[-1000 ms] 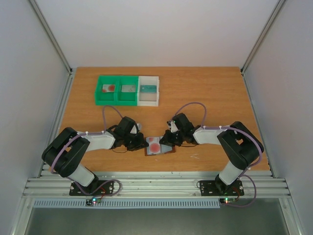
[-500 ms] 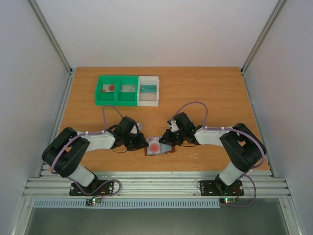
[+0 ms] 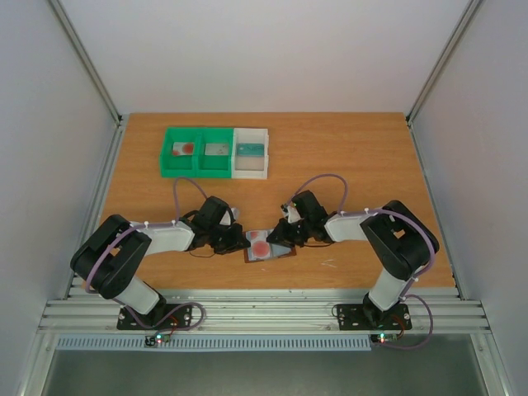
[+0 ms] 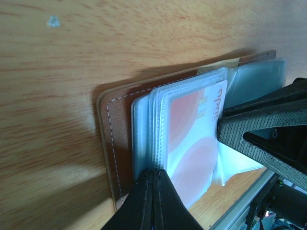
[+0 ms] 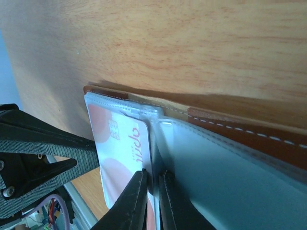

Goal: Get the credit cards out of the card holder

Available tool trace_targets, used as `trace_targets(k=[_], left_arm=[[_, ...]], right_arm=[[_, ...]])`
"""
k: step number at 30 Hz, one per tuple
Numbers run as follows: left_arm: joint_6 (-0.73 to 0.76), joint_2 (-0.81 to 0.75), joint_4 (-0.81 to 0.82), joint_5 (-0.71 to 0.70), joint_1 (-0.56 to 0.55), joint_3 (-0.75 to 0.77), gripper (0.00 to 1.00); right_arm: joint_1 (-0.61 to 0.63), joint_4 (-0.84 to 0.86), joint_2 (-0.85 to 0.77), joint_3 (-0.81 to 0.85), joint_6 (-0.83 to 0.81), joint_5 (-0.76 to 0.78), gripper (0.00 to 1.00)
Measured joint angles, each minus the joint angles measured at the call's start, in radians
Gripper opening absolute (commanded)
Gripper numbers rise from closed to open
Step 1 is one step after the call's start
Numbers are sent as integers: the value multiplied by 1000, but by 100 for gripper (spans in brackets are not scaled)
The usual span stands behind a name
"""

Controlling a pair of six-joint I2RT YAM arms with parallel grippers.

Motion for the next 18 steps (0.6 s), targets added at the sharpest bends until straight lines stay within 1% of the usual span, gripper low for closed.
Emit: trace_targets(k=[6, 10, 14, 16, 18], left_arm=[[0, 1, 0, 2, 1, 0, 1], [0, 1, -1, 3, 2, 0, 0], [0, 2, -1, 3, 2, 0, 0], [0, 2, -1, 4, 2, 0, 1], [0, 2, -1, 4, 2, 0, 0]], right_arm=[[-9, 29, 16, 0, 0, -17, 4], [-13, 50, 23, -1, 5, -32, 9], [-13, 64, 24, -3, 14, -39, 12], [-13, 67, 24, -3, 15, -41, 11], [-13, 70, 27, -3, 15, -45, 8]])
